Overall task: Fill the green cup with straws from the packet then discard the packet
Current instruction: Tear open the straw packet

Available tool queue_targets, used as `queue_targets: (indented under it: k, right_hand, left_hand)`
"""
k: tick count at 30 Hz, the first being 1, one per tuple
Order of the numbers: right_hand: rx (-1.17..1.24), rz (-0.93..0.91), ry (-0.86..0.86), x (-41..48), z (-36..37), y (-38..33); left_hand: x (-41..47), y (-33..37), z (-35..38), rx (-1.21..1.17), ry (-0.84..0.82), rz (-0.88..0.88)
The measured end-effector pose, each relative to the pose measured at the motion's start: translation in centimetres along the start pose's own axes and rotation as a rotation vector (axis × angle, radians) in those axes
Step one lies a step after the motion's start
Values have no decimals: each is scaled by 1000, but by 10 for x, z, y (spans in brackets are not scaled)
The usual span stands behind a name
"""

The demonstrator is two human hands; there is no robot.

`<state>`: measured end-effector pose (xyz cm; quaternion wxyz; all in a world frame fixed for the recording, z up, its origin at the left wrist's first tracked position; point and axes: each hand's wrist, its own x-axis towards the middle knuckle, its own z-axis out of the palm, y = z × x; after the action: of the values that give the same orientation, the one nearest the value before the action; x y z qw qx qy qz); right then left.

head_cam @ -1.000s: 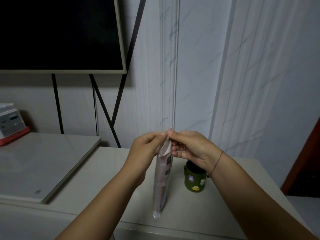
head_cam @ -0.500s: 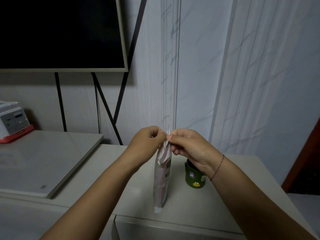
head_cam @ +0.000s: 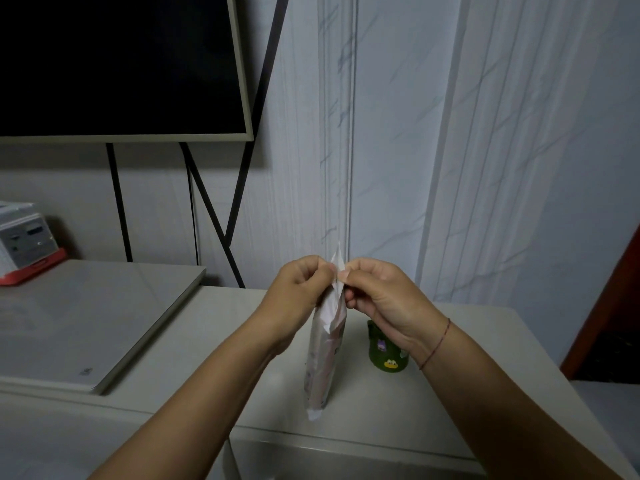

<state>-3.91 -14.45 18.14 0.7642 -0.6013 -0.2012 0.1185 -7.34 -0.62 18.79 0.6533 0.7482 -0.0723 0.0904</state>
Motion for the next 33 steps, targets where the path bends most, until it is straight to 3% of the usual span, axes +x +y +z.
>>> queue_targets:
  k: [5, 10, 17, 21, 28, 31, 33]
  right_hand:
    - [64, 22, 82, 1, -5, 1]
    - [-162, 35, 261, 1, -22, -17]
    - [-420, 87, 171, -3, -16, -26]
    - [-513, 47, 137, -8, -23, -26]
    - [-170, 22, 305, 1, -31, -15]
    - [3, 3, 398, 6, -32, -6]
    - [108, -41, 433, 6, -35, -3]
  left_hand:
    - [3, -3, -2, -48, 74, -49]
    - [11, 4, -20, 26, 155, 40]
    - [17, 5, -5, 354, 10, 122]
    - [23, 8, -8, 421, 33, 156]
    - [29, 11, -6, 483, 191, 179]
    - [14, 9, 4, 199, 178, 84]
    - [-2, 0, 15, -35, 90, -80]
